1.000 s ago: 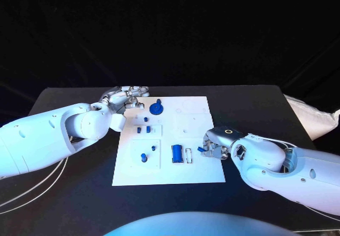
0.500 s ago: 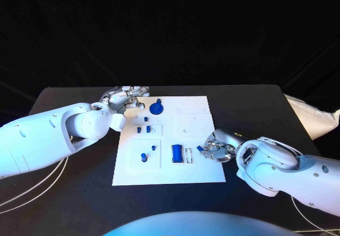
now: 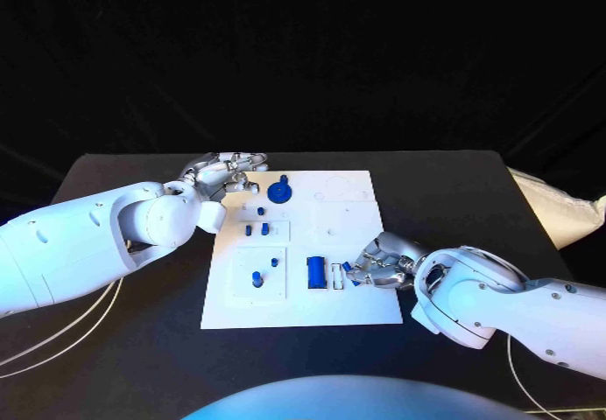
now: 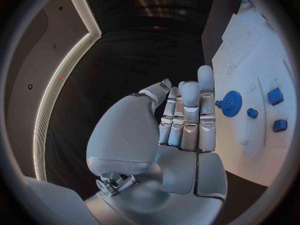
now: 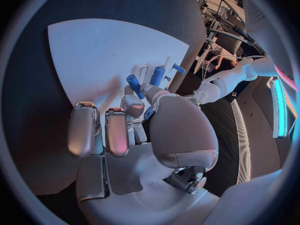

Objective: Assemble the parts on the task board

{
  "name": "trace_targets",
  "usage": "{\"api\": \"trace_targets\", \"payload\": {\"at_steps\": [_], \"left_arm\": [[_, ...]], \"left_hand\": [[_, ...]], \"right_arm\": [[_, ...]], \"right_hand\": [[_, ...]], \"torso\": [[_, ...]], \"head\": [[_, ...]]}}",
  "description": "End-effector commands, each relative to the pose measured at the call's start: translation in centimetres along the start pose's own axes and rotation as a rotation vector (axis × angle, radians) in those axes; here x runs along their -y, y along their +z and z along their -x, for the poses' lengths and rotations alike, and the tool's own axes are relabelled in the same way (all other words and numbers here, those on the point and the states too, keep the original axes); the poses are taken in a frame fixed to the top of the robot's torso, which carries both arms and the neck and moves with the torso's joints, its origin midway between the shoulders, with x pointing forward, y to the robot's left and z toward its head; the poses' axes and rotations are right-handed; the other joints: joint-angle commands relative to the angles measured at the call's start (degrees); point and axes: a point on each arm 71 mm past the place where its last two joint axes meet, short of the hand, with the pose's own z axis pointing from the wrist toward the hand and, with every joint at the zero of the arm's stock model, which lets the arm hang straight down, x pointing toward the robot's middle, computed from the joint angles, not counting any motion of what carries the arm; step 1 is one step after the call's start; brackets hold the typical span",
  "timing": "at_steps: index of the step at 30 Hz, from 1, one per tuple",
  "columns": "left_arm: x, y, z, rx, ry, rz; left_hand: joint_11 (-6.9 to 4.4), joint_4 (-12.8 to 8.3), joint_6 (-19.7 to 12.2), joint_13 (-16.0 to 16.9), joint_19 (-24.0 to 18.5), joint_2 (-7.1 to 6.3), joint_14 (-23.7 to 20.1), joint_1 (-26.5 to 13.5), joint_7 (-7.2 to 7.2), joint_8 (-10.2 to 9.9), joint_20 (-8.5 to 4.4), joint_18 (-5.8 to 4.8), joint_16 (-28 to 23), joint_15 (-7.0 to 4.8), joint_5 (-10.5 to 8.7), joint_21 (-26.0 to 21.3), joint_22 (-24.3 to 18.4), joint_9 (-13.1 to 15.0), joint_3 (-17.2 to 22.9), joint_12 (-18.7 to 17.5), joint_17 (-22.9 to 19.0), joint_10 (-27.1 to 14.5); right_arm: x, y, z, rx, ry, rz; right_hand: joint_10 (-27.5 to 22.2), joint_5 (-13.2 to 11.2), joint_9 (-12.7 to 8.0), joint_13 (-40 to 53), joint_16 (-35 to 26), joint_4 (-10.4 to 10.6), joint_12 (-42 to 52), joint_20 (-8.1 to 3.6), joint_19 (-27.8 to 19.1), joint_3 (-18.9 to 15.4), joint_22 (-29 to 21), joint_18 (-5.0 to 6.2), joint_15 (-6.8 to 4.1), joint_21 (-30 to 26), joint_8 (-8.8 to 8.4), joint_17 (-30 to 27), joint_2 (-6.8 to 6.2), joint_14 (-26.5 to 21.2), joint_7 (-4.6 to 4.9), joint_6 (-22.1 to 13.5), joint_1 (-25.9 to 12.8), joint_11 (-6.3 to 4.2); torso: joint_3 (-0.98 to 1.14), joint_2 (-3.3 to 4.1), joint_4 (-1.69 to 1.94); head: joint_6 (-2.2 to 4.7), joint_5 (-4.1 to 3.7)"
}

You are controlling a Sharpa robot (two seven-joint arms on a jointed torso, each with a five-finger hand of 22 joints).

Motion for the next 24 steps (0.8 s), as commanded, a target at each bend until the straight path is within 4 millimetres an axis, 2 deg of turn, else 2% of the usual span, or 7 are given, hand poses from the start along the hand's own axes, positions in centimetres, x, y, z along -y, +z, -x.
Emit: {"api": "trace_targets", "payload": {"at_steps": [1, 7, 16, 17, 18, 20, 24], "left_arm": [[0.04, 0.05, -0.34, -0.023, 0.0, -0.004], [0.03, 0.07, -0.4, -0.025, -0.001, -0.004], [0.01, 0.07, -0.46, -0.026, -0.001, -0.002], [0.01, 0.07, -0.48, -0.026, -0.001, -0.002], [0.01, 0.07, -0.48, -0.026, -0.001, -0.002], [0.0, 0.07, -0.49, -0.027, -0.001, -0.001], [0.0, 0.07, -0.5, -0.027, -0.001, -0.001]], "left_hand": [[-0.03, -0.3, -0.4, -0.1, -0.3, 0.16, -0.5, 0.6, -0.03, 0.2, 0.16, 0.64, -0.2, -0.09, 0.04, -0.2, -0.1, 0.0, 0.1, 0.2, -0.1, -0.4], [-0.03, -0.3, -0.4, -0.1, -0.3, 0.16, -0.5, 0.6, -0.03, 0.2, 0.16, 0.64, -0.2, -0.09, 0.04, -0.2, -0.1, 0.0, 0.1, 0.2, -0.1, -0.4], [-0.01, -0.4, -0.5, -0.1, -0.3, 0.21, -0.5, 0.6, -0.01, 0.2, 0.17, 0.64, -0.2, -0.09, 0.05, -0.2, -0.1, 0.0, 0.1, 0.3, 0.0, -0.5], [-0.01, -0.4, -0.5, -0.1, -0.3, 0.21, -0.5, 0.6, -0.01, 0.2, 0.17, 0.64, -0.2, -0.09, 0.05, -0.2, -0.1, 0.0, 0.1, 0.3, 0.0, -0.5], [-0.01, -0.4, -0.5, -0.1, -0.3, 0.21, -0.5, 0.6, -0.01, 0.2, 0.17, 0.64, -0.2, -0.09, 0.05, -0.2, -0.1, 0.0, 0.1, 0.3, 0.0, -0.5], [-0.01, -0.4, -0.5, -0.1, -0.3, 0.21, -0.5, 0.6, -0.01, 0.2, 0.17, 0.64, -0.2, -0.09, 0.05, -0.2, -0.1, 0.0, 0.1, 0.3, 0.0, -0.5], [-0.01, -0.4, -0.5, -0.1, -0.3, 0.21, -0.5, 0.6, -0.01, 0.2, 0.17, 0.64, -0.2, -0.09, 0.05, -0.2, -0.1, 0.0, 0.1, 0.3, 0.0, -0.5]], "right_arm": [[-0.09, 0.2, -0.39, -0.039, 0.022, -0.013], [-0.64, 0.73, -0.83, -0.053, 0.009, -0.01], [-0.77, 1.03, -1.0, -0.061, -0.013, -0.016], [-0.77, 1.04, -1.02, -0.063, -0.017, -0.017], [-0.77, 1.06, -1.04, -0.065, -0.021, -0.018], [-0.78, 1.08, -1.08, -0.069, -0.027, -0.018], [-0.84, 1.12, -1.15, -0.073, -0.042, -0.018]], "right_hand": [[0.5, 0.4, 0.0, 0.1, -0.2, 0.5, 0.3, -0.01, 0.1, -0.3, 0.1, -0.24, -0.07, 0.2, 0.03, 0.1, 0.01, 3.4, 0.16, 0.5, -1.0, 0.02], [0.5, 3.5, 0.2, 0.0, -0.1, 1.3, 0.2, -0.08, 0.2, -1.8, 0.3, -0.27, -0.18, 0.3, 0.13, 0.2, -0.11, 3.5, 0.0, 0.8, -2.6, -0.1], [0.6, 5.3, 0.5, 0.1, 0.0, 2.4, 0.1, -0.11, 0.3, -3.6, 0.5, -0.3, -0.2, 0.3, 0.17, 0.4, 0.01, 3.5, -0.06, 1.0, -4.2, -0.13], [0.7, 6.5, 0.6, 0.2, 0.0, 2.7, 0.2, -0.13, 0.3, -4.2, 0.5, -0.3, -0.24, 0.3, 0.27, 0.4, -0.1, 3.5, -0.13, 1.2, -4.6, -0.19], [0.7, 8.9, 0.7, 0.3, 0.0, 3.1, 0.3, -0.2, 0.4, -5.3, 0.5, -0.3, -0.34, 0.3, 0.41, 0.4, -0.45, 3.5, -0.27, 1.5, -5.1, -0.25], [0.7, 12.0, 0.9, 0.4, -0.1, 3.5, 0.3, -0.25, 0.4, -6.9, 0.5, -0.32, -0.44, 0.3, 0.53, 0.4, -0.73, 3.5, -0.33, 1.7, -5.7, -0.38], [0.8, 13.3, 1.2, 0.7, -0.1, 4.1, 0.6, -0.35, 0.4, -9.2, 0.5, -0.31, -0.47, 0.3, 0.68, 0.4, -0.66, 3.5, -0.47, 2.0, -6.1, -0.45]], "torso": [[-0.03, -0.01, 0.01], [0.09, 0.05, 0.04], [0.02, 0.02, -0.03], [0.04, 0.03, 0.0], [0.05, 0.03, 0.0], [0.07, 0.01, -0.04], [0.06, -0.03, -0.08]], "head": [[-0.01, 0.02], [-0.08, 0.13], [-0.17, 0.31], [-0.2, 0.34], [-0.2, 0.35], [-0.22, 0.39], [-0.27, 0.37]]}}
